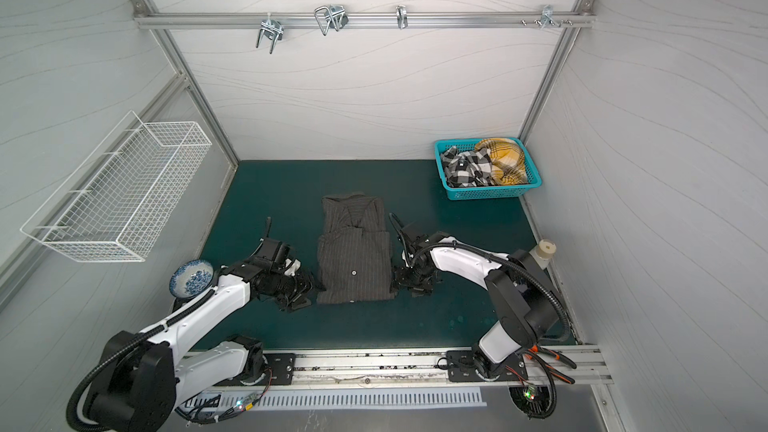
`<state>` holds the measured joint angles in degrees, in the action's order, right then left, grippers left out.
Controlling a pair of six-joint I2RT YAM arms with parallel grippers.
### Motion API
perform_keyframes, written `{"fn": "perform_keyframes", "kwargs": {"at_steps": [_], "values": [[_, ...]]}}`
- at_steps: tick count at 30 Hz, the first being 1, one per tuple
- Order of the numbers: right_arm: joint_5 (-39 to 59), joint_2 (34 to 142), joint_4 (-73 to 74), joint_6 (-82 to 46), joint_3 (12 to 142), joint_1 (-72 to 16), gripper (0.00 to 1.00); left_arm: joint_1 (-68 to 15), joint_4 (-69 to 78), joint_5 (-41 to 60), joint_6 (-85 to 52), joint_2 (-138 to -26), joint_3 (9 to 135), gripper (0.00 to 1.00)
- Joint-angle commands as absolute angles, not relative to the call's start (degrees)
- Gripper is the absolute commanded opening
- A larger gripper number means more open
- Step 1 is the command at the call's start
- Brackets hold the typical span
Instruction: Fold and stack the long sleeve shirts
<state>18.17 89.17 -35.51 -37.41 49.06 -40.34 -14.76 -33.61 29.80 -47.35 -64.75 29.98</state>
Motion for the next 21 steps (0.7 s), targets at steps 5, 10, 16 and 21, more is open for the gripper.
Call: {"fn": "perform_keyframes", "kwargs": {"at_steps": [5,10,16,21], "values": [[21.23,91.81,-28.64,-41.19,48.22,-40.88,0.66,-15.03,-30.03,25.09,-49.20,-69.58,28.81,0.59],[23.09,93.21,-24.26,-43.62,46.38,-41.04,0.54,-14.97,-27.60,25.59,-50.30,-71.97,27.14,0.48],[23.75,94.48,-22.41,-44.93,45.88,-42.51,0.41,-15.03,-24.99,27.42,-52.02,-73.26,24.66,0.45],[22.97,94.48,-22.63,-46.73,45.55,-43.72,0.38,-15.07,-23.99,27.22,-52.36,-75.06,24.67,0.41]]}}
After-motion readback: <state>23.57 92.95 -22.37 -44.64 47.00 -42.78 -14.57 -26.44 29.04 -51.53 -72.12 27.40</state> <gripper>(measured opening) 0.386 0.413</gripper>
